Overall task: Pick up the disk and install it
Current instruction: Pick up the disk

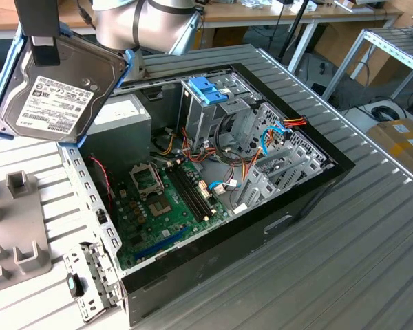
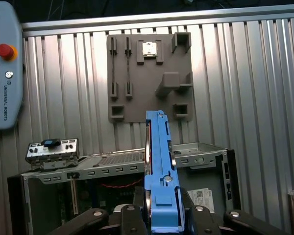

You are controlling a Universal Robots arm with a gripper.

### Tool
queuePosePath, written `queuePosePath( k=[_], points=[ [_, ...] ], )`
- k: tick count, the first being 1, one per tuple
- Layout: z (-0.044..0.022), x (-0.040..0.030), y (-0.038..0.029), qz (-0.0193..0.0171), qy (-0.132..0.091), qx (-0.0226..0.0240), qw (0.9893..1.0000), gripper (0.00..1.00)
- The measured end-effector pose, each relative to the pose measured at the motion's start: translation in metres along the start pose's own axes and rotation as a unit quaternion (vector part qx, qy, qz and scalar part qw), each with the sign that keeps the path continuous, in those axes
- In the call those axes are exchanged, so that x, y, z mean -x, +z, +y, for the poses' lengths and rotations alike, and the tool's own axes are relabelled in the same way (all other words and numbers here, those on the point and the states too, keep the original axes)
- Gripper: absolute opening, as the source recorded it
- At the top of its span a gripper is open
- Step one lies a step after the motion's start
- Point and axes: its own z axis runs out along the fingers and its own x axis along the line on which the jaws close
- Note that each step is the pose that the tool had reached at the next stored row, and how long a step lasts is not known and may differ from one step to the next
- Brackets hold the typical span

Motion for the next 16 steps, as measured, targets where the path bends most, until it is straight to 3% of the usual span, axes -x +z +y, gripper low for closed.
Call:
queuePosePath(
  k=[16],
  points=[
    [0.0001, -0.0010, 0.0041, 0.0000, 0.000, 0.0000, 1.0000, 0.37]
  ],
)
